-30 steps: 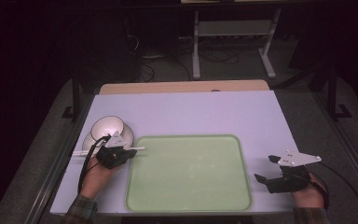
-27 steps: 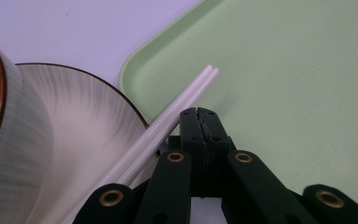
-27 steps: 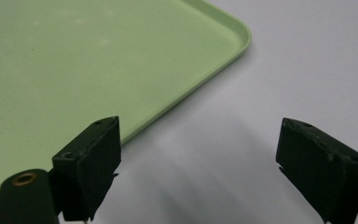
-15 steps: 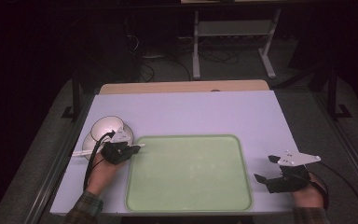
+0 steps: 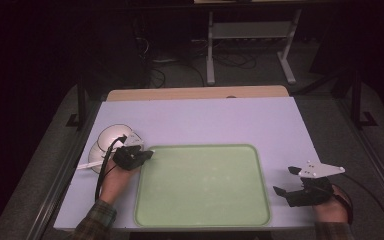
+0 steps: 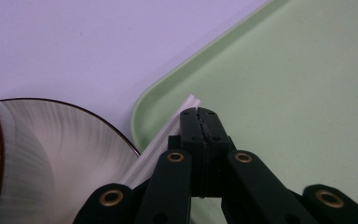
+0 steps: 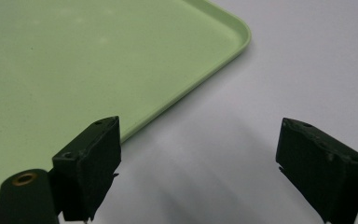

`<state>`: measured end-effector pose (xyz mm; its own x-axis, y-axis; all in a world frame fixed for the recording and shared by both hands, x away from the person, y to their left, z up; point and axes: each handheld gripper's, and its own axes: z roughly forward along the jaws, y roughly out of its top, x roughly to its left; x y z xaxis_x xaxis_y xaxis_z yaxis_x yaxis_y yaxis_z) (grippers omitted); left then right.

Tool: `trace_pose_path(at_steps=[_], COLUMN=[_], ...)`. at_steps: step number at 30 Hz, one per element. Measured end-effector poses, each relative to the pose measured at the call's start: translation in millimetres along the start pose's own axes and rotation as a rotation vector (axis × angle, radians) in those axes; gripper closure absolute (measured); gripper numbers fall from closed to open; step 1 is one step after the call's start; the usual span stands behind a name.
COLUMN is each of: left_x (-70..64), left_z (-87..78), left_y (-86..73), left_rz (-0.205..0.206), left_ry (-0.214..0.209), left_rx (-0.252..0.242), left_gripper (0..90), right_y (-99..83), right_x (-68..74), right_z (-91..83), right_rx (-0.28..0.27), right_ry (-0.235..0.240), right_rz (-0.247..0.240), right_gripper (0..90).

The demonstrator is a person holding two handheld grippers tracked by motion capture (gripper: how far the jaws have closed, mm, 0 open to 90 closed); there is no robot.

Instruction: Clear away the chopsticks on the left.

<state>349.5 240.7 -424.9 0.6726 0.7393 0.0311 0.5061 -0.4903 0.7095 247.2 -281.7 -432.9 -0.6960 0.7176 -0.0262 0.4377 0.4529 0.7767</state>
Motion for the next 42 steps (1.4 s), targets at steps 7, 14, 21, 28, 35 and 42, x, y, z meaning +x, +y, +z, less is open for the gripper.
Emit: trace_pose_path(at_steps=[7, 14, 21, 28, 35, 42], left_x=[2.9, 0.7, -2.7, -6.0, -0.4, 6.7], left_z=[4.5, 0.4, -14.7, -33.5, -57.6, -78.3], left_y=[6.4, 6.6, -2.6, -17.3, -38.8, -58.7], left_rz=[-0.026, -0.031, -0.026, -0.022, -0.041, -0.070], left_ry=[0.021, -0.011, -0.052, -0.070, -0.053, -0.013], left_rx=[0.002, -0.006, -0.005, 0.003, 0.007, 0.012], left_gripper=[89.9, 89.9, 89.9, 89.9, 89.9, 89.8], right_y=[-0.3, 0.1, 0.3, 0.3, 0.7, 1.0], right_x=[-0.4, 0.3, 0.9, 0.8, 1.3, 1.5], right_z=[0.3, 0.5, 0.3, -0.1, 0.1, 0.0], right_rx=[0.003, 0.003, 0.004, 0.002, 0.003, 0.000], right_ry=[0.001, 0.002, 0.003, 0.002, 0.001, 0.003], right_rz=[-0.002, -0.002, -0.004, -0.004, -0.005, -0.004], right_gripper=[13.1, 13.1, 13.1, 13.1, 13.0, 13.1])
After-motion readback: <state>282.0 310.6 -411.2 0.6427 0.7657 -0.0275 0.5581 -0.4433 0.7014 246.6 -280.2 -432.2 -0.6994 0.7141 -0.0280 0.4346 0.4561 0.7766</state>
